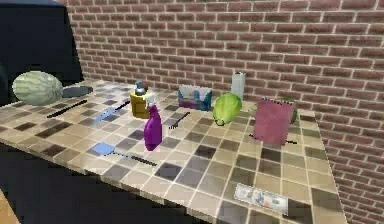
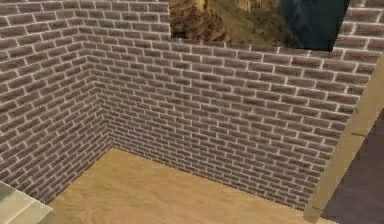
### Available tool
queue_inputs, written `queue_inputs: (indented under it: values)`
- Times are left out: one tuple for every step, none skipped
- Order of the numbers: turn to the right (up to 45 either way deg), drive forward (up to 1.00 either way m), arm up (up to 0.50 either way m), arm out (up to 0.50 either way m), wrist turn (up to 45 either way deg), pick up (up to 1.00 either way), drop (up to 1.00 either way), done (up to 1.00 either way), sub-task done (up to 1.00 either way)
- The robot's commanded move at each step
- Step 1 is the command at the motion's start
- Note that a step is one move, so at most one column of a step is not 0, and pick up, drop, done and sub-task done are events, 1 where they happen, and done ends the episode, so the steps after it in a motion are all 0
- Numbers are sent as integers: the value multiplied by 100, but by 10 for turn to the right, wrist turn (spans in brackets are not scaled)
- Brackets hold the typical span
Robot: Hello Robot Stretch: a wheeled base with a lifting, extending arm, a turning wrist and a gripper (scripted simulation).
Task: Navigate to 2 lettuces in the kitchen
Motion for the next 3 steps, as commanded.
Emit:
queue_inputs:
  values:
    - [90, 0, 0, 0, 0, 0, 0, 0, 0]
    - [0, 0, 0, 0, 0, 0, 0, 0, 100]
    - [450, 0, 0, 0, 0, 0, 0, 0, 0]
